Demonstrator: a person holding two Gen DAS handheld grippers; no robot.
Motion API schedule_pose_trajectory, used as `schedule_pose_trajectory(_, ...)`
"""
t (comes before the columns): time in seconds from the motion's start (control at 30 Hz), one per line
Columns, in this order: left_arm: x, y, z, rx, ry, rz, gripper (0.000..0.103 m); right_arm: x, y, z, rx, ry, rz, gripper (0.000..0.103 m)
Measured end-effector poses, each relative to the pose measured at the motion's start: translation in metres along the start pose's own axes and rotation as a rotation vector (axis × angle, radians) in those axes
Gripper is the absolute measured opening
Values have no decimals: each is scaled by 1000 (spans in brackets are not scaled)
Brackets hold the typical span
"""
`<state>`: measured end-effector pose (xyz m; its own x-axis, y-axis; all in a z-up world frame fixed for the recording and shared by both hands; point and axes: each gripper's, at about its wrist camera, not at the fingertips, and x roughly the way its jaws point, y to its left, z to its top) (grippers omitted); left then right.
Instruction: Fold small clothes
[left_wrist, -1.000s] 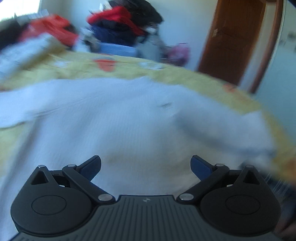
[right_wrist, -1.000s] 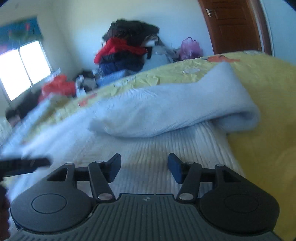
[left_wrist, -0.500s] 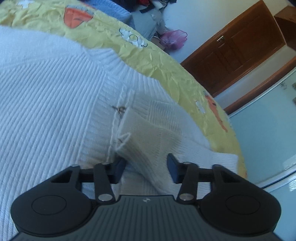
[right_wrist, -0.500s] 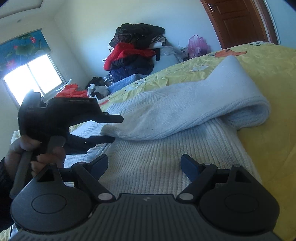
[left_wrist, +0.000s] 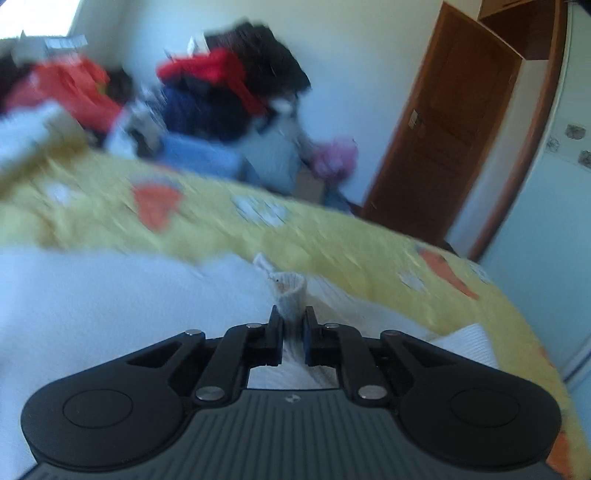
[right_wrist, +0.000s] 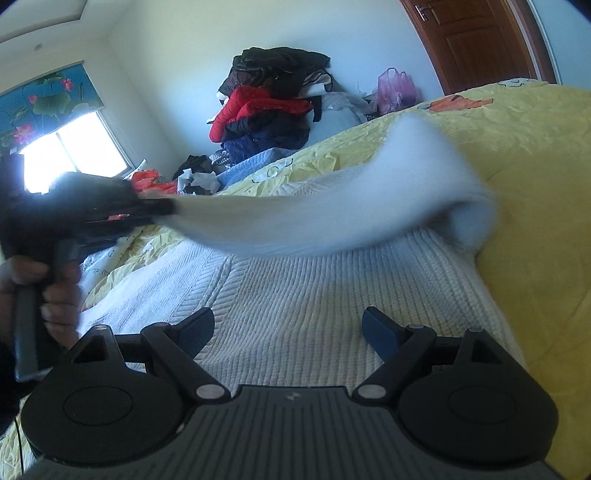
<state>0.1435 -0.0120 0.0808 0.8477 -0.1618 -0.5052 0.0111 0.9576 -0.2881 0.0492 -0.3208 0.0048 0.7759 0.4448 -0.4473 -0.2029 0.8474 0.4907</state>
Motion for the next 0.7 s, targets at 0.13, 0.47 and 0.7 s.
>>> schedule_pose_trajectory(0.13, 1, 57, -8, -67, 57, 117, 10, 0, 0, 0, 3, 0, 2, 89)
schedule_pose_trajectory(0.47, -28, 64, -40, -32, 35, 256, 38, -8, 20, 6, -68, 3, -59, 86)
schedule_pose_trajectory(0.7, -37, 21, -42, 214, -166, 163, 86, 31, 31, 83, -200, -93, -153, 89)
